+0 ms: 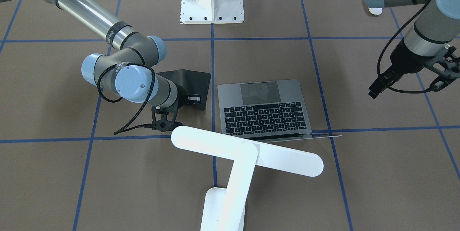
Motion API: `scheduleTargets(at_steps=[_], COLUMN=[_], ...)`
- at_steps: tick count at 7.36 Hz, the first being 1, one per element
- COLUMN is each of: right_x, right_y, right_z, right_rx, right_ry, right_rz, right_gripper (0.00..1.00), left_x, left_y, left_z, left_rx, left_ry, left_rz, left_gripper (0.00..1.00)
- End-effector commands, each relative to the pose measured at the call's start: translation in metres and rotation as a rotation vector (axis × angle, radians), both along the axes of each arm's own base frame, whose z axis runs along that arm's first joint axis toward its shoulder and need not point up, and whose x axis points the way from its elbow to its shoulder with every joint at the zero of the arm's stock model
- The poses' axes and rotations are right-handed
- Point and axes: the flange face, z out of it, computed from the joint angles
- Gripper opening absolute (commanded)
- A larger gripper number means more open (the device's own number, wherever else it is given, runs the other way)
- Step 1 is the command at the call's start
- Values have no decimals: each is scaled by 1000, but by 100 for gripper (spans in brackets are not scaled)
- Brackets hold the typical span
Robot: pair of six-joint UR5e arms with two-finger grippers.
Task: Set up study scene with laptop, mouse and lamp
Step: 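Lower the black mouse pad onto the table beside the laptop with the right gripper, then open the right gripper and release the mouse pad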
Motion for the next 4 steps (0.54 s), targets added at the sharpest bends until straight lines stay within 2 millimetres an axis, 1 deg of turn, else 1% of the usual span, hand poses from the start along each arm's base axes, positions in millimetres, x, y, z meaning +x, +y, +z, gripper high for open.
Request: scheduleTargets(at_steps=[1, 2, 3, 4], right_x=[4, 5, 13, 15], right_y=[-5, -10, -22, -29], right_z=[-9, -13, -27, -35], right_rx=[87, 129, 164, 208], right_ry=[-35, -36, -36, -26], right_rz=[50, 88, 130, 179], right_gripper=[100, 100, 100, 100], left_x=[0, 1, 1, 1], left_y=[0, -2, -2, -2], left_z=[3, 5, 7, 7], left_rx=[-6, -9, -13, -11], left_ry=[-3, -4, -6, -6], left_rz=[0, -1, -1, 0], left_gripper=[100, 100, 100, 100])
